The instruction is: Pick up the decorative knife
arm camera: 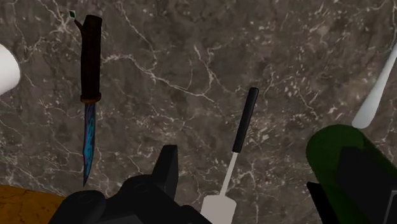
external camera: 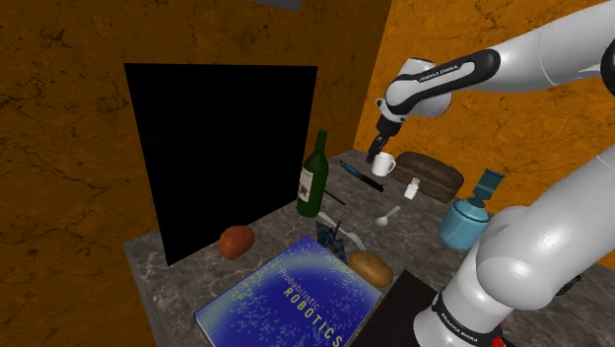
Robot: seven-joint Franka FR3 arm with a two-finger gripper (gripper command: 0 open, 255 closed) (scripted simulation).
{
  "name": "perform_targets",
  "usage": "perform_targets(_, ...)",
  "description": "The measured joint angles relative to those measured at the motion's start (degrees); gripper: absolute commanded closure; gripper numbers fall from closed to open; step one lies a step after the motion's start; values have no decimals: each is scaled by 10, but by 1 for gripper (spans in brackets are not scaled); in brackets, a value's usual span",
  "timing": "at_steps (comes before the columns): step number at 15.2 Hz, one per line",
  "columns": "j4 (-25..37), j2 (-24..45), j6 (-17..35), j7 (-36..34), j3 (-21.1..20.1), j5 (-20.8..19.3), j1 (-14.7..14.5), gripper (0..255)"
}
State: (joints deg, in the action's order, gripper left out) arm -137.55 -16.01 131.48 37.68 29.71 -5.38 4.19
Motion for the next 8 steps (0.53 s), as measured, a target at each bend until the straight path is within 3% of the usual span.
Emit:
perform_targets(4, 36, 92, 47, 74, 43, 66, -12, 0)
perform_targets(8, 85, 195, 78, 167, 65, 166, -8, 0)
